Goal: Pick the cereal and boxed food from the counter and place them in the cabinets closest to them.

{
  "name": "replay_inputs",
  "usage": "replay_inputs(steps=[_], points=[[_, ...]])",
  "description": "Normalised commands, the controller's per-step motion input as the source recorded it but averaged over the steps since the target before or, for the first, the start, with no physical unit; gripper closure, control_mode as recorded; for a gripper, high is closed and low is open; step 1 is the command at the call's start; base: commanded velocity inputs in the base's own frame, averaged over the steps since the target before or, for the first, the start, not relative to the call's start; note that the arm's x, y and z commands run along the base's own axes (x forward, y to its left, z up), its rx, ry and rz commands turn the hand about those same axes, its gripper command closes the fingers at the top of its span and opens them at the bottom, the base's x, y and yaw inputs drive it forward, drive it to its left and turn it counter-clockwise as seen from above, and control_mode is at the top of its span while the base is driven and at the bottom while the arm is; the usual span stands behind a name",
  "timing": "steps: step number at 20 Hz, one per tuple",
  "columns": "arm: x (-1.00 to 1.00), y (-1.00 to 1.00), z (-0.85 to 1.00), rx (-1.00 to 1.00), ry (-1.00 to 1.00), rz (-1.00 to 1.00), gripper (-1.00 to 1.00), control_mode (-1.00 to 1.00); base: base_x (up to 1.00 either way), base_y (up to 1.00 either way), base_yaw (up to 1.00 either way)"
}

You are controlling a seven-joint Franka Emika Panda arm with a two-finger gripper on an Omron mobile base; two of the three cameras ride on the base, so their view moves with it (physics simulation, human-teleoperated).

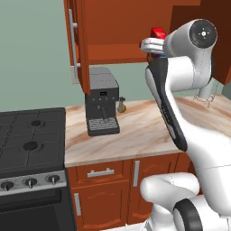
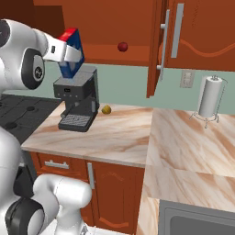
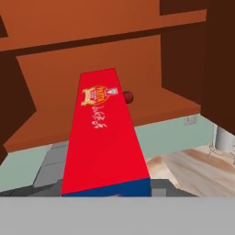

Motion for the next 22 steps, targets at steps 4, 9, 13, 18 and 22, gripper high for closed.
replay_inputs(steps=[4,9,13,18,22], points=[[0.24,0.00,0.17,0.00,0.00,0.00,1.00,-1.00,0.00,0.00,0.00],[0.31,0.00,0.16,0.00,0.00,0.00,1.00,-1.00,0.00,0.00,0.00],[0.38,0.00,0.11,0.00,0.00,0.00,1.00,-1.00,0.00,0.00,0.00],[0.44,0.04,0.05,0.00,0.00,0.00,1.00,-1.00,0.00,0.00,0.00],[0.47,0.10,0.01,0.00,0.01,0.00,1.00,-1.00,0.00,0.00,0.00]])
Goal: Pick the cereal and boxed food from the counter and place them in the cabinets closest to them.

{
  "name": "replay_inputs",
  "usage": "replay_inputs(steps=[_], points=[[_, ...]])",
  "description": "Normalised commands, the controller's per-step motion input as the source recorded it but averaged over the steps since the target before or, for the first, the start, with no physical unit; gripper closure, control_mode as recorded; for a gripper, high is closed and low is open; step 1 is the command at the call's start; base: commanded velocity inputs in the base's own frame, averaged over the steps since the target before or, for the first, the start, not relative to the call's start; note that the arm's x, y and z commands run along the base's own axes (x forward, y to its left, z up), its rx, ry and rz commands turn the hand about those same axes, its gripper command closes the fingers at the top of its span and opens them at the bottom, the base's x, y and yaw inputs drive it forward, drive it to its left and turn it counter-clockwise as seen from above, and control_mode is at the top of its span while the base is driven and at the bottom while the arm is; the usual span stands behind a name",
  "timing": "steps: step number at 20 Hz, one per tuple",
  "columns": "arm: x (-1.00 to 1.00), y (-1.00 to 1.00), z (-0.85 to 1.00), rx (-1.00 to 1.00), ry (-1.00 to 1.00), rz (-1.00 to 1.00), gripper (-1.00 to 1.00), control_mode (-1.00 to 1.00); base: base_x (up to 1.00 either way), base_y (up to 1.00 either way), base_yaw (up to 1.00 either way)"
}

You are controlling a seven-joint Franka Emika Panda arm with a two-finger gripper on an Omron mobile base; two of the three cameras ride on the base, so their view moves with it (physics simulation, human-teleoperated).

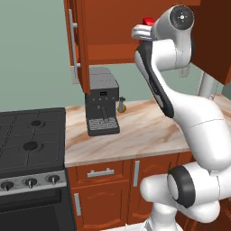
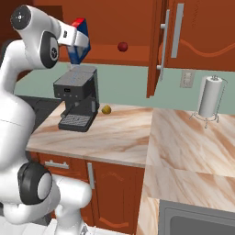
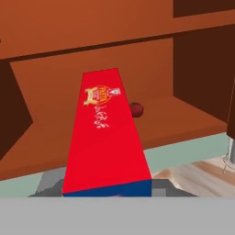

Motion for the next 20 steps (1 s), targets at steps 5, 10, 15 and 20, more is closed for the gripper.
replay_inputs(steps=[5,10,15,20], points=[[0.48,0.13,0.00,0.00,0.01,0.00,1.00,-1.00,0.00,0.00,0.00],[0.51,0.06,0.00,0.00,0.00,0.00,1.00,-1.00,0.00,0.00,0.00],[0.54,0.04,0.00,0.00,0.00,0.00,1.00,-1.00,0.00,0.00,0.00],[0.49,0.04,0.00,0.00,0.01,0.00,1.00,-1.00,0.00,0.00,0.00]])
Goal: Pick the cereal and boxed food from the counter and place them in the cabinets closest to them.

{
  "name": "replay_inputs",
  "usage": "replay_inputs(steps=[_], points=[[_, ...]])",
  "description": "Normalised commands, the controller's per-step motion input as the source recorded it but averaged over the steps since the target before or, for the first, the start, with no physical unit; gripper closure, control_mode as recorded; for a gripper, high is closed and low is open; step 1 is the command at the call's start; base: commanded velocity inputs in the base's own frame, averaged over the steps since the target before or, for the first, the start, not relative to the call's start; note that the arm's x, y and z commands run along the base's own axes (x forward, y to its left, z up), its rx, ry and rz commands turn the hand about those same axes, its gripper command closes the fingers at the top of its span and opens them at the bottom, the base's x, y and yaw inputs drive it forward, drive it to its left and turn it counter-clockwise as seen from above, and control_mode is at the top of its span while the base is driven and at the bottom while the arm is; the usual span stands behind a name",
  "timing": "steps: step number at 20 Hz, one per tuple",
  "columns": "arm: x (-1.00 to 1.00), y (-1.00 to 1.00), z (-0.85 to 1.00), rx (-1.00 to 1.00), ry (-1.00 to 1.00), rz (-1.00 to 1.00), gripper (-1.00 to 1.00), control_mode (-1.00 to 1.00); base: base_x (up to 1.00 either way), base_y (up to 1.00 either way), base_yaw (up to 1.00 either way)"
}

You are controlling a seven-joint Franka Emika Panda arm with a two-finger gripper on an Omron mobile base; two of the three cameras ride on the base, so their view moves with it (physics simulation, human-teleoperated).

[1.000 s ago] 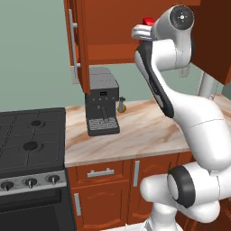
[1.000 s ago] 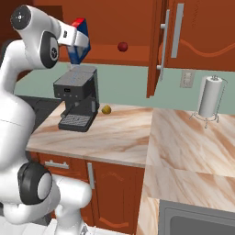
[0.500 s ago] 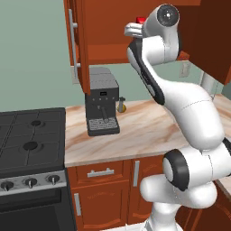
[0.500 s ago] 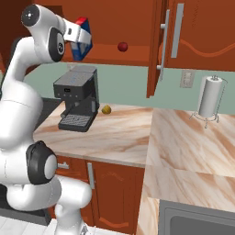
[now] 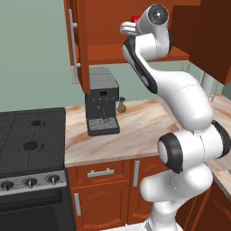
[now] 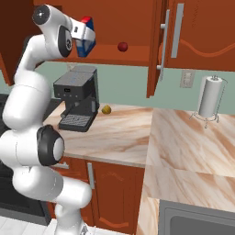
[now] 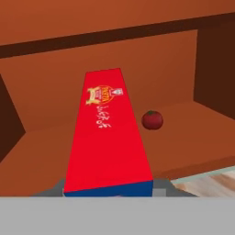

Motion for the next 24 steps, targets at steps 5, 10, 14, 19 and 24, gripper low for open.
replay_inputs(steps=[5,10,14,19,24], points=[[0.39,0.03,-0.02,0.00,0.01,0.00,1.00,-1.00,0.00,0.00,0.00],[0.36,0.05,-0.06,-0.01,0.01,0.00,1.00,-1.00,0.00,0.00,0.00],[0.36,0.03,-0.05,-0.01,0.00,0.00,1.00,-1.00,0.00,0.00,0.00],[0.41,0.00,-0.02,0.00,0.00,0.00,1.00,-1.00,0.00,0.00,0.00],[0.45,0.00,0.00,0.00,0.00,0.00,1.00,-1.00,0.00,0.00,0.00]])
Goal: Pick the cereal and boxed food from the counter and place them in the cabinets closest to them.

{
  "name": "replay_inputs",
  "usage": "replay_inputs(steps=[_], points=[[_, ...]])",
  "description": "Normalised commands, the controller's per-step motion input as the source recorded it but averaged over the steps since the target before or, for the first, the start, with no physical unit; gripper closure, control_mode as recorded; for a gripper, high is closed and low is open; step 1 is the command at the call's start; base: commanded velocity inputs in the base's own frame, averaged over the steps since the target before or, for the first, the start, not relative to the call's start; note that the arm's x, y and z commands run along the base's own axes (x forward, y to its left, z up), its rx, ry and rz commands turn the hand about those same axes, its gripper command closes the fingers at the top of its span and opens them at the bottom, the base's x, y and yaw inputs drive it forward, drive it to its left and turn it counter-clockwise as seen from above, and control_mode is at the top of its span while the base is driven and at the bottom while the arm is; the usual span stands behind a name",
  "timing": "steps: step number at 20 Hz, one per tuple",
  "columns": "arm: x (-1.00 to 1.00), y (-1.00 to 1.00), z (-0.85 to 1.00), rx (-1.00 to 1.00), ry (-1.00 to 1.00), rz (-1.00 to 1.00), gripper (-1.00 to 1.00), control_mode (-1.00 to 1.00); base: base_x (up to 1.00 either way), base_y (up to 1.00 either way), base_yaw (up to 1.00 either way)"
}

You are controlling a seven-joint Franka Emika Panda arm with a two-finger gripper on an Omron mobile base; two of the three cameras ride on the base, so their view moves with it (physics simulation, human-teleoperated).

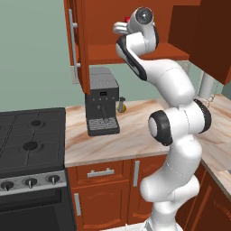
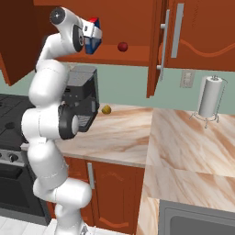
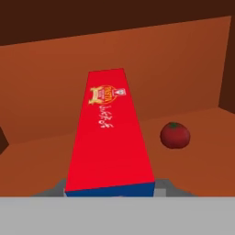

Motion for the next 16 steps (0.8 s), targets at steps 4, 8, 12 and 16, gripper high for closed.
replay_inputs(steps=[4,8,12,16], points=[[0.45,0.00,0.00,0.00,0.00,0.00,1.00,-1.00,0.00,0.00,0.00],[0.46,0.00,0.00,0.00,0.00,0.00,1.00,-1.00,0.00,0.00,0.00],[0.40,0.00,0.00,0.00,0.00,0.00,1.00,-1.00,0.00,0.00,0.00],[0.33,0.01,0.00,0.00,0.00,0.00,1.00,-1.00,0.00,0.00,0.00]])
